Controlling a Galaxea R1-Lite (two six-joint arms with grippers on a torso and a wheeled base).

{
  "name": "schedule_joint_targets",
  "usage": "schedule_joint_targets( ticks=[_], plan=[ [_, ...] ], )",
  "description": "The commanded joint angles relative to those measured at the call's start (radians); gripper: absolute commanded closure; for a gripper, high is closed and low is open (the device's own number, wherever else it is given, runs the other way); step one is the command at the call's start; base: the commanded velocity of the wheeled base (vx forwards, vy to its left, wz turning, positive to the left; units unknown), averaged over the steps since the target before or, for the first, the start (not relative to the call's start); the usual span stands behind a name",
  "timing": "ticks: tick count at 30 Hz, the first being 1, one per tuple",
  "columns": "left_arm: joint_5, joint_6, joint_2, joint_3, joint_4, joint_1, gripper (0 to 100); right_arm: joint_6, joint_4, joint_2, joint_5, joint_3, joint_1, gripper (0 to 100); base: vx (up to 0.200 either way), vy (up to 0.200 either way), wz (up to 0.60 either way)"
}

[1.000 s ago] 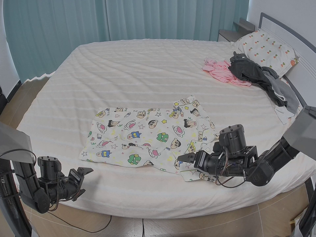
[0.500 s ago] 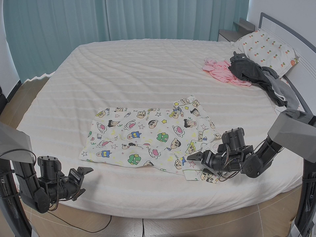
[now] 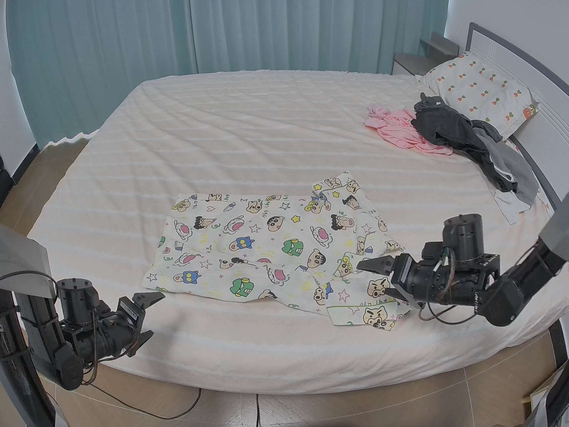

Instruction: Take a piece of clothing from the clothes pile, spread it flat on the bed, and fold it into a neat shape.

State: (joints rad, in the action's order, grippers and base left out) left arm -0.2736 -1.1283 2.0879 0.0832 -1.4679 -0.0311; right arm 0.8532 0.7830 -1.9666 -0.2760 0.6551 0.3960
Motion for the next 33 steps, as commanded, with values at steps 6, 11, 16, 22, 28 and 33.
schedule_joint_targets(
  ticks=[6, 11, 16, 22, 28, 33],
  plan=[
    [-0.029, -0.042, -0.065, -0.068, -0.088, 0.034, 0, 0.010, 0.268, 0.189, 0.001, -0.315, -0.003, 0, 0.167, 0.000, 0.00],
    [-0.033, -0.039, -0.131, -0.034, -0.088, 0.065, 0, 0.017, 0.486, 0.153, -0.009, -0.408, -0.037, 0, 0.200, 0.000, 0.00],
    [-0.032, -0.028, -0.146, 0.029, -0.089, 0.068, 0, 0.015, 0.547, 0.101, -0.019, -0.413, -0.032, 0, 0.200, 0.000, 0.00],
    [-0.045, 0.282, -0.134, 0.130, -0.085, 0.103, 0, 0.014, 0.550, 0.097, -0.019, -0.427, -0.014, 0, 0.200, 0.000, 0.00],
    [-0.150, 0.756, -0.072, 0.256, 0.115, 0.183, 0, 0.014, 0.552, 0.095, -0.019, -0.446, 0.009, 0, 0.000, 0.000, 0.00],
    [-0.231, 0.900, -0.121, 0.553, 0.732, 0.183, 0, 0.010, 0.556, 0.091, -0.020, -0.446, 0.015, 0, 0.000, 0.000, 0.00]
  ],
)
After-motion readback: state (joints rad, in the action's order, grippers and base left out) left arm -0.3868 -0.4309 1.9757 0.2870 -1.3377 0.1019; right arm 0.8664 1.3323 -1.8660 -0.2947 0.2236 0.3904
